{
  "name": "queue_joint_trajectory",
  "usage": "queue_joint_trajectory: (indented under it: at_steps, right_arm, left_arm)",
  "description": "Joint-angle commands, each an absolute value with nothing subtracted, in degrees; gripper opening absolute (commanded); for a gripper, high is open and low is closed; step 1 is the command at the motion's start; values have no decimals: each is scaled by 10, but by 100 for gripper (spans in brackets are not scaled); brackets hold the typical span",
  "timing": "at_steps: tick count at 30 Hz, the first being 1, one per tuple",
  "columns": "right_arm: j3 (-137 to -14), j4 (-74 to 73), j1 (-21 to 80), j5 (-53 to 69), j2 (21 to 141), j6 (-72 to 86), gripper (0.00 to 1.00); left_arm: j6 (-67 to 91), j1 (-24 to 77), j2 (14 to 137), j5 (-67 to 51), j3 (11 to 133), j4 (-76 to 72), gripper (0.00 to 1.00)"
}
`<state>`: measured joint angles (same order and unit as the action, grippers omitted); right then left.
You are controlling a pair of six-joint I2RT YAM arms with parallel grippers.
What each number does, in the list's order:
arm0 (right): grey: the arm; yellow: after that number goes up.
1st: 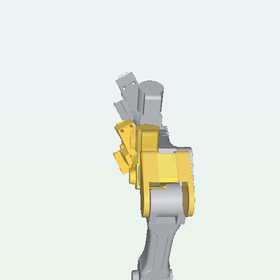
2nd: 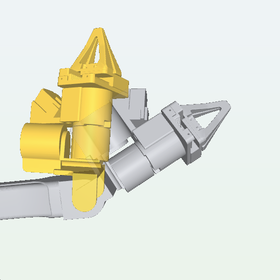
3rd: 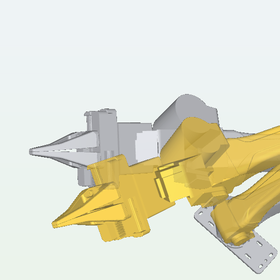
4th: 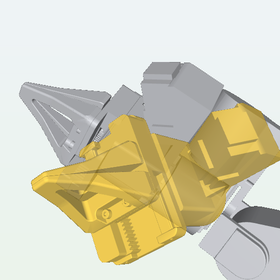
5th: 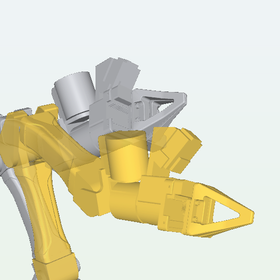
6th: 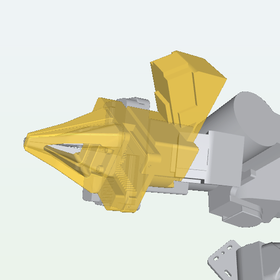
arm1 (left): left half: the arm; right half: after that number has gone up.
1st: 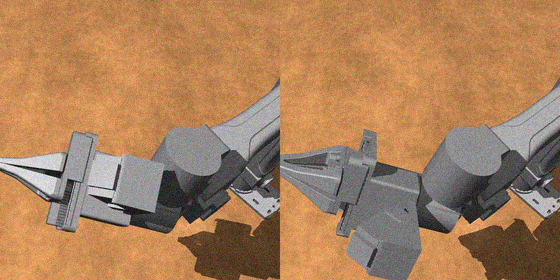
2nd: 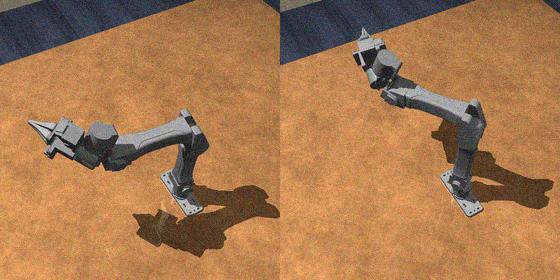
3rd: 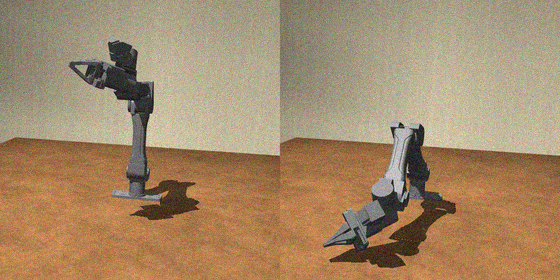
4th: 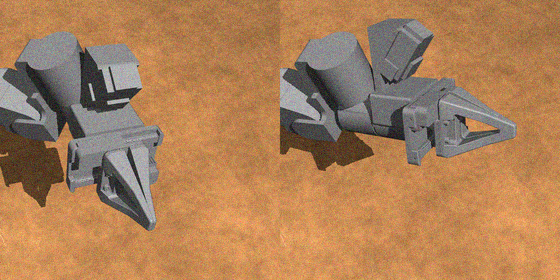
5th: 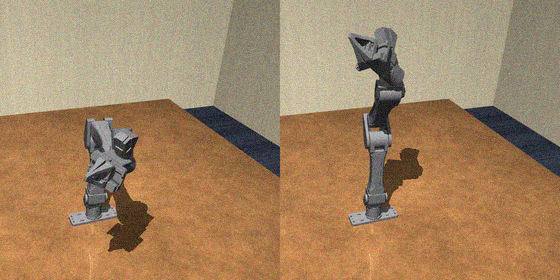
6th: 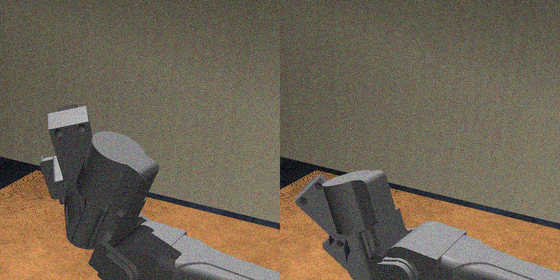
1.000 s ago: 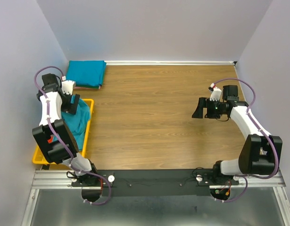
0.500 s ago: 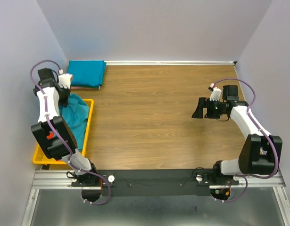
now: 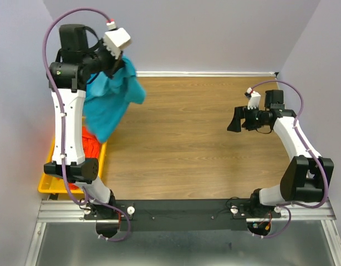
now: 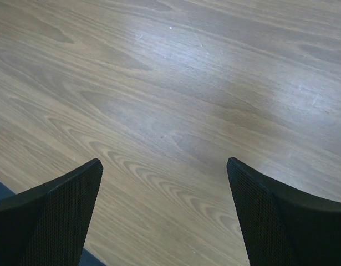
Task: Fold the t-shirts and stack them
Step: Grab the tshirt from the pile, then move the tshirt to the center of the board
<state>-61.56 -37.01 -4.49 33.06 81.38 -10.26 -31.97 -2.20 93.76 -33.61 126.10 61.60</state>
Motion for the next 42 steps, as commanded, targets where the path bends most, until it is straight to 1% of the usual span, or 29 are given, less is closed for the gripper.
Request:
queue_joint_trajectory:
  at_steps: [1,2,4,6,7,8,10,13,14,15,16,17,18,19,20,21,22,23,24,25,26,30,31,34,37,38,39,41,42]
  right_arm:
    - [-625,-398,-48,352,827,-132,100]
    - [-623,-398,-48,354,826,-129,100]
    - [-617,-398,-48,359,820,-123,100]
    - [-613,-398,-48,358,813,-116,100]
    - [-612,-398,-48,357,809,-115,100]
    - [-611,-398,-48,353,799,-113,100]
    - [-613,-399,-48,352,788,-110,100]
    - [-616,-407,-49,345,770,-106,100]
    - [-617,-409,-50,345,766,-108,100]
    - [-617,-412,-51,344,766,-110,100]
    - [-615,-415,-53,343,766,-112,100]
    - [-614,-420,-55,341,766,-116,100]
    - [-612,-424,-55,337,766,-127,100]
    - [-609,-428,-55,333,765,-134,100]
    - [-608,-435,-55,330,764,-139,100]
    - [-607,-440,-55,326,764,-153,100]
    - [-608,-454,-55,324,767,-161,100]
    - [-608,-461,-55,324,770,-169,100]
    - [-609,-468,-55,327,773,-177,100]
    - [-609,-476,-55,330,776,-196,100]
    - [-607,-489,-55,330,784,-203,100]
    - [-601,-504,-53,325,816,-220,100]
    - [-600,-505,-51,311,823,-221,100]
    - [-597,-505,-40,266,856,-232,99]
    - [-599,-502,-40,239,887,-234,97]
    - [-599,-502,-40,237,892,-234,95]
    - [-596,-502,-40,229,896,-236,94]
    - [-587,-493,-38,212,910,-241,92]
    - [-582,-488,-38,202,914,-243,92]
  left_arm:
    - [-292,58,973,-412,1372,637,0]
    - [-284,73,979,-425,1415,632,0]
    - [-244,106,978,-458,1426,581,0]
    - [-210,119,958,-484,1396,515,0]
    - [-187,119,934,-504,1375,431,0]
    - [-148,119,921,-508,1336,391,0]
    - [-127,119,906,-509,1310,324,0]
    - [-127,119,914,-514,1263,336,0]
    - [-127,119,913,-519,1235,340,26]
    - [-129,118,910,-522,1198,341,46]
    - [-134,118,900,-519,1157,341,54]
    - [-143,113,895,-490,1074,343,59]
    - [-153,107,890,-464,1031,340,64]
    - [-166,98,884,-441,989,337,66]
    - [-180,65,885,-431,924,338,67]
    - [-203,48,889,-438,899,346,98]
    - [-243,14,902,-450,875,372,98]
    - [-258,14,908,-453,867,384,98]
    - [-267,-14,913,-457,861,392,98]
    - [-278,-20,918,-471,856,408,98]
    - [-313,-24,918,-472,847,417,99]
    - [-380,-2,904,-454,808,441,98]
    - [-395,40,906,-447,801,461,98]
    - [-423,89,913,-394,740,468,90]
    - [-413,108,925,-364,706,447,82]
    - [-412,114,930,-352,692,446,79]
    - [-411,116,933,-345,686,445,73]
    - [-413,121,945,-322,669,441,70]
    - [-415,128,947,-310,663,438,69]
